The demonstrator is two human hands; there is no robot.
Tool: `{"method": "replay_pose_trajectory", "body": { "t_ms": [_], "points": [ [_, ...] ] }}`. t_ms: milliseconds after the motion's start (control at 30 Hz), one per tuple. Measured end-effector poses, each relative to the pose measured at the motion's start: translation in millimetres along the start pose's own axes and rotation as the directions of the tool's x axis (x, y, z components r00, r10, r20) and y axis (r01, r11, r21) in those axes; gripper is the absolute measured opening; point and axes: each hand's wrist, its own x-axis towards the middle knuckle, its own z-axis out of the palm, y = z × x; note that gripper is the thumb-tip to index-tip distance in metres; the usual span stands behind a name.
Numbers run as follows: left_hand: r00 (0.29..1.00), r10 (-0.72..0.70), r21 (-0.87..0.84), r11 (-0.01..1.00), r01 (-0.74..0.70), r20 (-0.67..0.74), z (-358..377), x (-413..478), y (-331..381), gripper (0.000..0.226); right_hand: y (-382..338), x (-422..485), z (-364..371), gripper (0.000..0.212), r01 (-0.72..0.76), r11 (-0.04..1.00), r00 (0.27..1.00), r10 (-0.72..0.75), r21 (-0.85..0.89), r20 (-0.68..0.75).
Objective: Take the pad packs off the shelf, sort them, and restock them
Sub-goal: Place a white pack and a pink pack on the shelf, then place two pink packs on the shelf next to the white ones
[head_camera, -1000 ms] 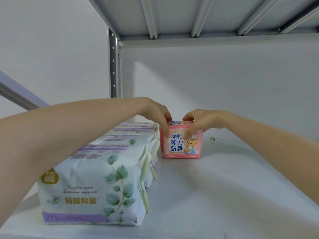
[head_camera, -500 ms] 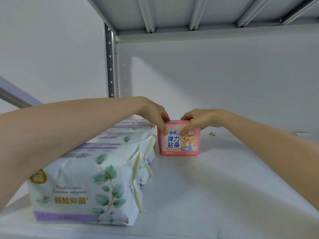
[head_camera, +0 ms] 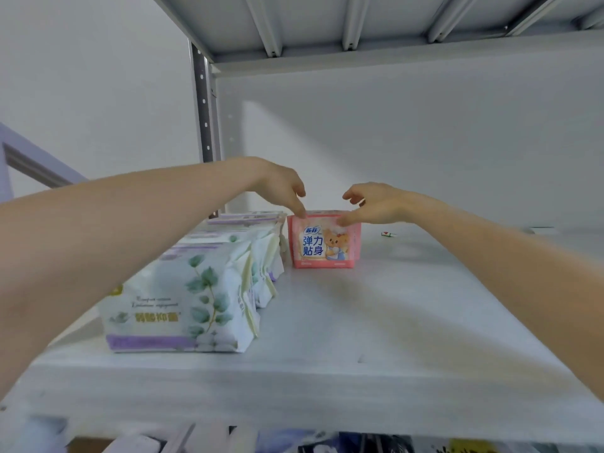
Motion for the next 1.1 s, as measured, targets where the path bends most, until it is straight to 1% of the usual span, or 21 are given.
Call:
{"method": "replay_pose_trajectory", "body": {
  "t_ms": [167, 333, 400, 500, 600, 667, 733, 833, 1000, 1100],
  "points": [
    [0.984, 0.040, -0.073, 0.996, -0.053, -0.171, -8, -50, 18, 0.066, -11, -48, -10, 0.072, 0.023, 1.000, 0.992, -0.022, 0.009, -0.122],
    [0.949, 0.080, -0.020, 0.996, -0.090, -0.306, 1, -110, 39, 0.066, -36, -110, -18, 0.068, 0.018, 0.990, 0.967, -0.053, -0.139, -0.251],
    [0.928, 0.091, 0.042, 0.996, -0.082, -0.361, 10, -137, 46, 0.065, -46, -139, -17, 0.068, 0.017, 0.976, 0.954, -0.080, -0.216, -0.288],
    [0.892, 0.105, 0.117, 0.991, -0.059, -0.440, 32, -179, 57, 0.064, -61, -186, -9, 0.067, -0.004, 0.960, 0.945, -0.088, -0.280, -0.315],
    [0.861, 0.087, 0.147, 0.989, -0.014, -0.502, 66, -220, 71, 0.062, -76, -233, 11, 0.062, -0.025, 0.961, 0.935, -0.076, -0.276, -0.347],
    [0.838, 0.067, 0.129, 0.992, 0.005, -0.542, 93, -248, 81, 0.062, -85, -264, 30, 0.059, -0.025, 0.966, 0.924, -0.075, -0.256, -0.376],
    [0.829, 0.045, 0.088, 0.996, 0.005, -0.558, 119, -273, 92, 0.062, -90, -294, 50, 0.057, -0.024, 0.965, 0.914, -0.085, -0.261, -0.397],
    [0.843, 0.019, 0.046, 0.999, 0.007, -0.538, 159, -307, 109, 0.063, -92, -339, 79, 0.058, -0.031, 0.966, 0.921, -0.073, -0.257, -0.384],
    [0.858, -0.006, 0.060, 0.997, 0.043, -0.514, 222, -358, 140, 0.065, -79, -412, 124, 0.060, -0.038, 0.973, 0.936, -0.046, -0.230, -0.350],
    [0.865, -0.037, 0.037, 0.997, 0.064, -0.500, 257, -388, 168, 0.063, -65, -457, 149, 0.061, -0.056, 0.973, 0.953, -0.015, -0.226, -0.301]
  ]
}}
